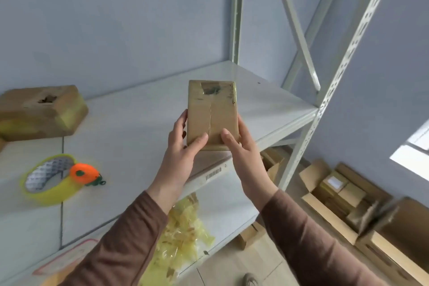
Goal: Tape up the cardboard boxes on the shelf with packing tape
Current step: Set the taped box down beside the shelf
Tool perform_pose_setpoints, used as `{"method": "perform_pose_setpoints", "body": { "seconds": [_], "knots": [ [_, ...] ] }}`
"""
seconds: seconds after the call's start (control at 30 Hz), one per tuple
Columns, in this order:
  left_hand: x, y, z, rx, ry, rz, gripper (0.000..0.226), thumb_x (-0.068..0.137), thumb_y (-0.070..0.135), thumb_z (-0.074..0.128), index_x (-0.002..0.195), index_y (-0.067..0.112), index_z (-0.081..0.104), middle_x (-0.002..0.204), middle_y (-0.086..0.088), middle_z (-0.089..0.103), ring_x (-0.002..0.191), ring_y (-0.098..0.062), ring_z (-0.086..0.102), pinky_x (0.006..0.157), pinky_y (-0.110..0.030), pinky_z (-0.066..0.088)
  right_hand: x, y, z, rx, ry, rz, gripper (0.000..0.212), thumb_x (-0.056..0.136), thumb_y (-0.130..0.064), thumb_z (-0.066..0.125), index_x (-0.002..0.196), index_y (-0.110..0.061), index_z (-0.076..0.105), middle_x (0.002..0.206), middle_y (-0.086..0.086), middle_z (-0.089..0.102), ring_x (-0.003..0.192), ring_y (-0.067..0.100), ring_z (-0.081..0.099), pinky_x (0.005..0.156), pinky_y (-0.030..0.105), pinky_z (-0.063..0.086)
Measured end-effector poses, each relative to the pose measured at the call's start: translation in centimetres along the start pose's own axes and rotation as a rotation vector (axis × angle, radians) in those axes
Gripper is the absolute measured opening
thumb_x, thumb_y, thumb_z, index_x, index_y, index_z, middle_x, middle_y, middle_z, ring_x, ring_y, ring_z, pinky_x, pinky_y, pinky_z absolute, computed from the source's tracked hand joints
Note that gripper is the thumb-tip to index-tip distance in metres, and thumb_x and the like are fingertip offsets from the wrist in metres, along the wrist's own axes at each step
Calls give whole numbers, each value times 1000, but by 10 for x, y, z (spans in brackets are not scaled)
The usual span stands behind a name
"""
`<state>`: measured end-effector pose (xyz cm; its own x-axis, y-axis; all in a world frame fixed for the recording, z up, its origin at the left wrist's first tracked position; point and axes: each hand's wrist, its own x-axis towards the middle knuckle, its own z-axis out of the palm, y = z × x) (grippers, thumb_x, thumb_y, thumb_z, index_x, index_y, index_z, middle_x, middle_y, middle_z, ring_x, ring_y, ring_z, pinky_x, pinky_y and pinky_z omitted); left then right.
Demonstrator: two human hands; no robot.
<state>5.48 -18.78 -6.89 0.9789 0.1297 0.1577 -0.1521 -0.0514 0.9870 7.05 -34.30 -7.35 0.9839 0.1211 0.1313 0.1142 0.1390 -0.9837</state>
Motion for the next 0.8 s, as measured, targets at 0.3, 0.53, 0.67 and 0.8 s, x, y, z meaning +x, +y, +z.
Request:
{"method": "perform_pose_setpoints", "body": {
  "seconds": [0.3,0.53,0.67,0.8],
  "knots": [
    [-41,-16,149,23,-340,98,69,101,18,64,157,35,29,144,8,53,124,1,57,92,-15,51,-92,1,-129,-102,479,-110,61,104,-23,59,158,-33,34,151,2,47,131,11,57,106,36,52],
    [-64,-51,290,-13,-520,-80,48,96,21,71,136,26,45,132,7,63,120,-7,63,100,-28,54,-142,25,-258,-110,732,-7,56,100,-36,64,149,-31,38,145,-9,52,134,10,52,110,36,48],
    [-75,-83,380,3,-587,-160,48,91,28,73,131,33,47,126,17,64,118,-4,64,100,-29,51,-161,47,-349,-74,784,68,41,100,-31,66,135,-31,44,135,-3,61,124,13,61,101,34,54],
    [-90,-112,465,39,-644,-225,41,95,23,72,127,35,49,128,13,63,116,1,62,92,-16,49,-182,67,-439,-55,817,163,45,99,-33,66,138,-30,44,136,-1,62,125,17,61,105,40,52]
  ]
}}
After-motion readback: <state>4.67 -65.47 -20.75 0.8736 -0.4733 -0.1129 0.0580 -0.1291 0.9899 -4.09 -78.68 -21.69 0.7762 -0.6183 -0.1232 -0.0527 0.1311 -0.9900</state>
